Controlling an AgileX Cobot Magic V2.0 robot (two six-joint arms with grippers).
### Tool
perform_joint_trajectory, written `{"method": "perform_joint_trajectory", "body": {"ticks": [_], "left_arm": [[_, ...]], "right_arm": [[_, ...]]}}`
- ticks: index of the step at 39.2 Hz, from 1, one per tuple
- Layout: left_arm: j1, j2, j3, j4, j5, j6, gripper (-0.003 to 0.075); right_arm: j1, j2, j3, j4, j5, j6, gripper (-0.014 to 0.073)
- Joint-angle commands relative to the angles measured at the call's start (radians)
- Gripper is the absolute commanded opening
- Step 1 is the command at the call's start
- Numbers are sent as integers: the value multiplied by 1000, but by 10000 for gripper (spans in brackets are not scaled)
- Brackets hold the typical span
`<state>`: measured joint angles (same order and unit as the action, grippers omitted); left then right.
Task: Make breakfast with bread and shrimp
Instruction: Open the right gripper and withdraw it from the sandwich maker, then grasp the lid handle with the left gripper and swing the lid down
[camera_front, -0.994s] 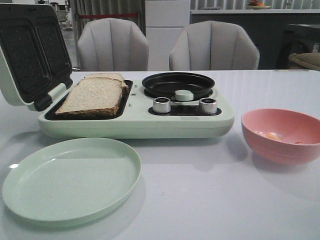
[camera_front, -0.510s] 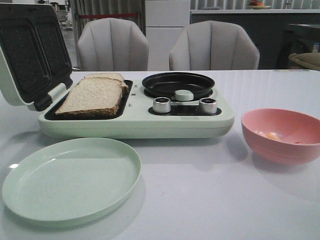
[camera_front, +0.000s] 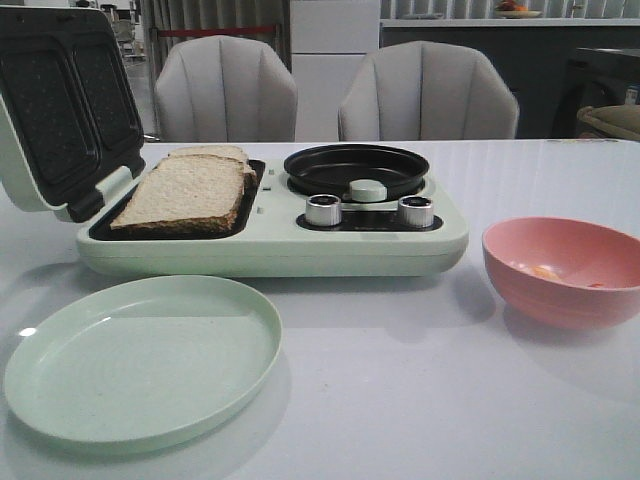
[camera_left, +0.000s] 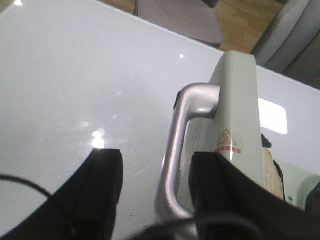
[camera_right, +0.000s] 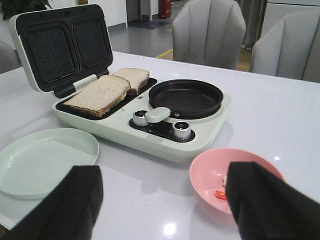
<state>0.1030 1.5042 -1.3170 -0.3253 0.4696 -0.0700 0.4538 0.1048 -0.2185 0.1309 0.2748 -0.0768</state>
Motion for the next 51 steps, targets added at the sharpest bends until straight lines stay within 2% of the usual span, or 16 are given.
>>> {"method": "perform_joint_trajectory", "body": {"ticks": [1, 6, 11, 19, 26, 31, 44, 47, 51], "left_arm": [[37, 6, -49, -211, -19, 143, 377], [105, 52, -49, -537, 57, 354, 377], [147, 102, -54, -712, 154, 513, 377], [143, 173, -54, -796, 210, 559, 359], [113, 200, -54, -918, 281, 704, 226], [62, 200, -54, -950, 287, 748, 150], [-133, 200, -54, -934, 280, 895, 145], [-181, 200, -54, -899, 275, 906, 145], [-252, 217, -54, -778, 233, 911, 145]], "right_arm": [[-6, 10, -27, 2, -73, -4, 605], [-6, 10, -27, 2, -73, -4, 605], [-6, 10, -27, 2, -73, -4, 605], [-6, 10, -27, 2, -72, -4, 605], [-6, 10, -27, 2, -72, -4, 605], [-6, 10, -27, 2, -72, -4, 605], [-6, 10, -27, 2, -72, -4, 605], [-6, 10, -27, 2, -72, -4, 605], [-6, 10, -27, 2, -72, -4, 605]]}}
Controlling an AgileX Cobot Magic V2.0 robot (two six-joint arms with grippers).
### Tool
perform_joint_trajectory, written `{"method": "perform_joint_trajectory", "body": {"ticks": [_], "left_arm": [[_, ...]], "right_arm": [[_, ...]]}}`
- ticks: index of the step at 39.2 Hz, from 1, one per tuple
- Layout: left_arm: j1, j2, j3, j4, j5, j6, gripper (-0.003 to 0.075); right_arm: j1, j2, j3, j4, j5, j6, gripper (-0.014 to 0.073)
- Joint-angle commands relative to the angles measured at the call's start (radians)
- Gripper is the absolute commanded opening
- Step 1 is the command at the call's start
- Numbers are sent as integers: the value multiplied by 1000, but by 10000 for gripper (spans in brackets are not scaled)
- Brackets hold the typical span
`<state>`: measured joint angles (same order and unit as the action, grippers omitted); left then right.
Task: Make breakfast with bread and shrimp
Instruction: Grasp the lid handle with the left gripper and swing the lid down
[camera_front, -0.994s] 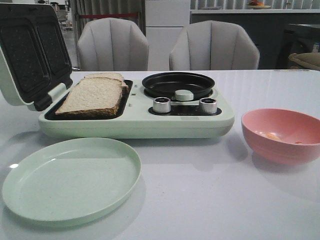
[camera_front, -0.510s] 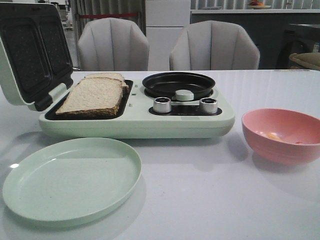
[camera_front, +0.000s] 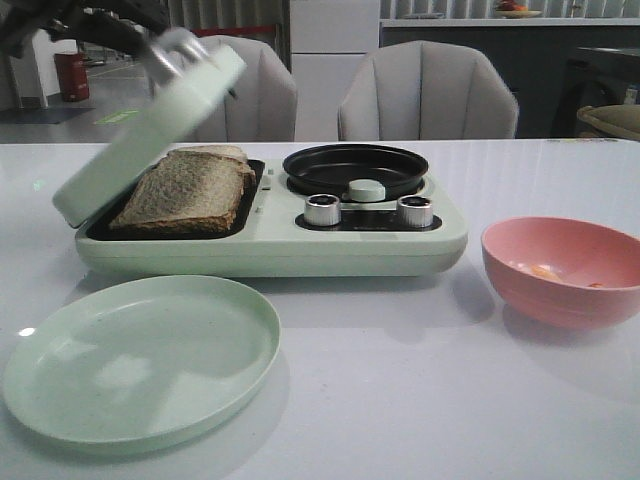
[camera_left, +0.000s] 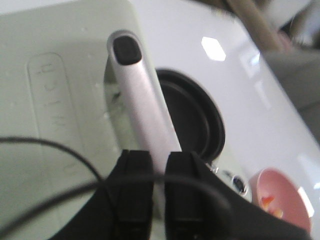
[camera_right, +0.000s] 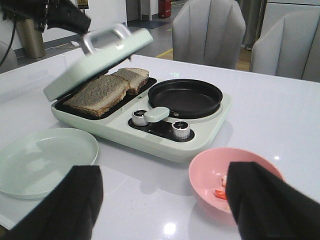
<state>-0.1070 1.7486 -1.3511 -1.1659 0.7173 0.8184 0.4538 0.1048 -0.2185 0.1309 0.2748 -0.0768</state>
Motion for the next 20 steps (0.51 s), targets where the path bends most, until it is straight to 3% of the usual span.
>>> {"method": "perform_joint_trajectory", "body": {"ticks": [1, 7, 20], "left_arm": [[-67, -12, -18, 103, -22, 23, 145], [-155, 71, -18, 234, -11, 21, 145], [-192, 140, -20, 265, -23, -5, 144]], "right_arm": [[-6, 10, -27, 2, -72, -4, 605], [-6, 10, -27, 2, -72, -4, 605], [-6, 10, -27, 2, -72, -4, 605]]}}
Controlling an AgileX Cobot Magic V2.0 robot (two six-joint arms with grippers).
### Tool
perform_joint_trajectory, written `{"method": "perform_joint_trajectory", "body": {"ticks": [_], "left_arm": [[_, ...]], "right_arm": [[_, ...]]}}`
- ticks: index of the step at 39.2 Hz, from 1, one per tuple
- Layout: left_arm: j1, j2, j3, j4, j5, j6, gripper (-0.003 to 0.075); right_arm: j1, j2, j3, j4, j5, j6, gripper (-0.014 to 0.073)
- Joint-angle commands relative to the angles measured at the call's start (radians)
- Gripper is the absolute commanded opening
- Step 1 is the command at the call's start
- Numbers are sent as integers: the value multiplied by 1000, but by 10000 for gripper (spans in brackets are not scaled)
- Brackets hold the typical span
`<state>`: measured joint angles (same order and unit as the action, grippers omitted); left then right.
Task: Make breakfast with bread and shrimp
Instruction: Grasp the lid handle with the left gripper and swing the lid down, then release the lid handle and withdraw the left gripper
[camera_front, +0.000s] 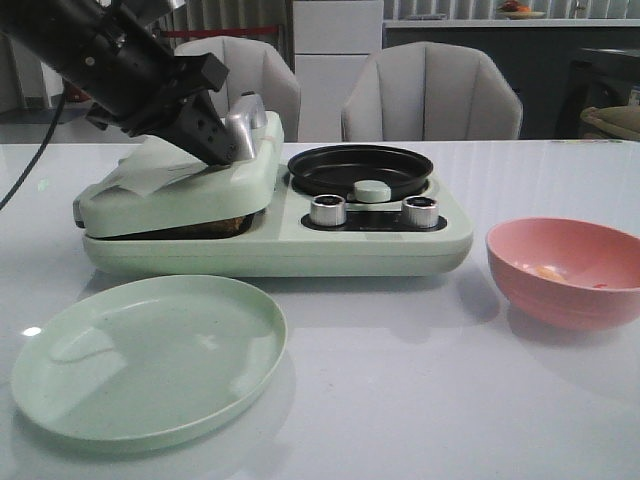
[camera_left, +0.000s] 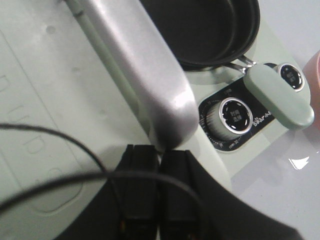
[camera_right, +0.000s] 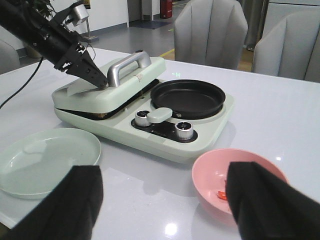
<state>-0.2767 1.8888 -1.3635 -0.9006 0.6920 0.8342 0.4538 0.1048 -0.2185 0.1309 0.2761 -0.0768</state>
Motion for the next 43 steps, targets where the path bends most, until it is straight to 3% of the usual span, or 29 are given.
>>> {"method": "perform_joint_trajectory", "body": {"ticks": [1, 9, 14, 23, 30, 33, 37, 43], "left_arm": [[-23, -2, -8, 6, 2, -20, 142], [-21, -55, -11, 37, -31, -20, 135], [-21, -125, -37, 163, -34, -55, 134], [-21, -267, -151, 765, 77, -487, 134], [-21, -398, -167, 1141, 174, -803, 134], [-21, -452, -158, 1197, 206, -877, 134], [-21, -545, -111, 1183, 204, -879, 134], [-21, -719, 39, 1092, 79, -879, 134]], "right_arm": [[-6, 10, -27, 2, -73, -4, 605], [-6, 10, -27, 2, -73, -4, 605], [-6, 10, -27, 2, -73, -4, 605], [-6, 10, -27, 2, -73, -4, 605], [-6, 10, -27, 2, -73, -4, 605], [-6, 10, -27, 2, -73, -4, 605], [-6, 10, -27, 2, -73, -4, 605], [-6, 10, -27, 2, -73, -4, 605]]}}
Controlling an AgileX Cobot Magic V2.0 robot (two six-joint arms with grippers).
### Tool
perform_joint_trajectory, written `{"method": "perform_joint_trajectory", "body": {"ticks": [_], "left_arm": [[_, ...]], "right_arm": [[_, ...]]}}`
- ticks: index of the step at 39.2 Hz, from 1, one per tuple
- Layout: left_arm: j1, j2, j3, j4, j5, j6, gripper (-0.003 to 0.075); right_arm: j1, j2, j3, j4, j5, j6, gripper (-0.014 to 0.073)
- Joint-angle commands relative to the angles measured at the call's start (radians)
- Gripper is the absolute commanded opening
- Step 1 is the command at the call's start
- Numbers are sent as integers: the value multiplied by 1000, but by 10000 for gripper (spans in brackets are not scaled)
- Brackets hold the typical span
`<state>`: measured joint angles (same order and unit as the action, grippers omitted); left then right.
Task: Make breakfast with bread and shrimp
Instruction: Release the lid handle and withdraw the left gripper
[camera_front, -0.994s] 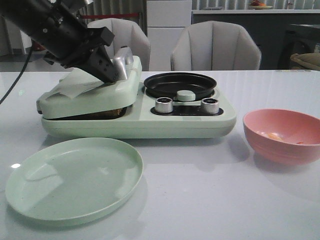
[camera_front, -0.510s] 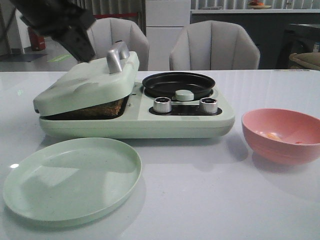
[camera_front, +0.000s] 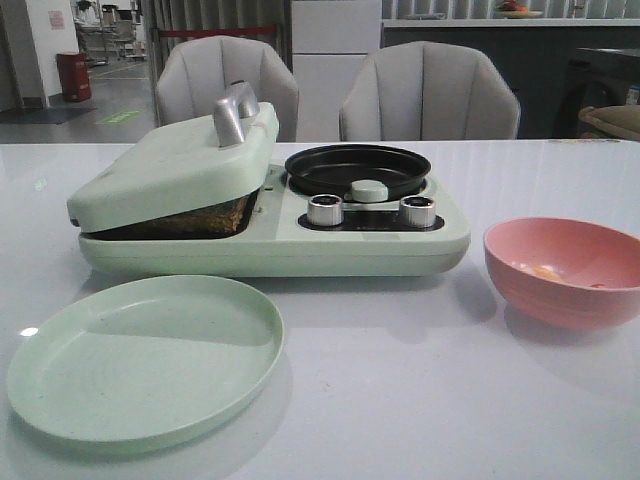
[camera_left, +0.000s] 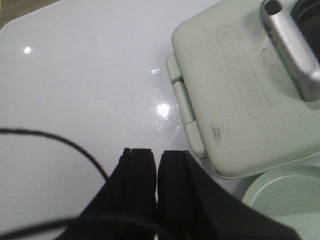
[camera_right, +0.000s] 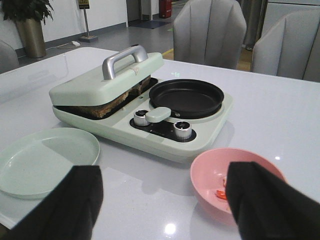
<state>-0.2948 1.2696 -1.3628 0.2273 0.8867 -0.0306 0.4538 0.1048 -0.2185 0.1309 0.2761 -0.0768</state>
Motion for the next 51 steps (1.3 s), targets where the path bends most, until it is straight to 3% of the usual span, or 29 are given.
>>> {"method": "perform_joint_trajectory", "body": {"ticks": [1, 15, 26, 42, 51], "left_arm": [[-3, -133, 71, -54, -137, -14, 134], [-3, -549, 498, -164, -374, -14, 134], [-3, -847, 753, -227, -406, -14, 134], [-3, -1175, 921, -227, -406, -14, 134], [-3, -1213, 961, -227, -408, -14, 135]], "right_arm": [[-6, 10, -27, 2, -73, -4, 605], [-6, 10, -27, 2, -73, -4, 605], [-6, 10, -27, 2, -73, -4, 605], [-6, 10, -27, 2, -97, -4, 605], [-6, 11, -29, 2, -110, -4, 605]]}}
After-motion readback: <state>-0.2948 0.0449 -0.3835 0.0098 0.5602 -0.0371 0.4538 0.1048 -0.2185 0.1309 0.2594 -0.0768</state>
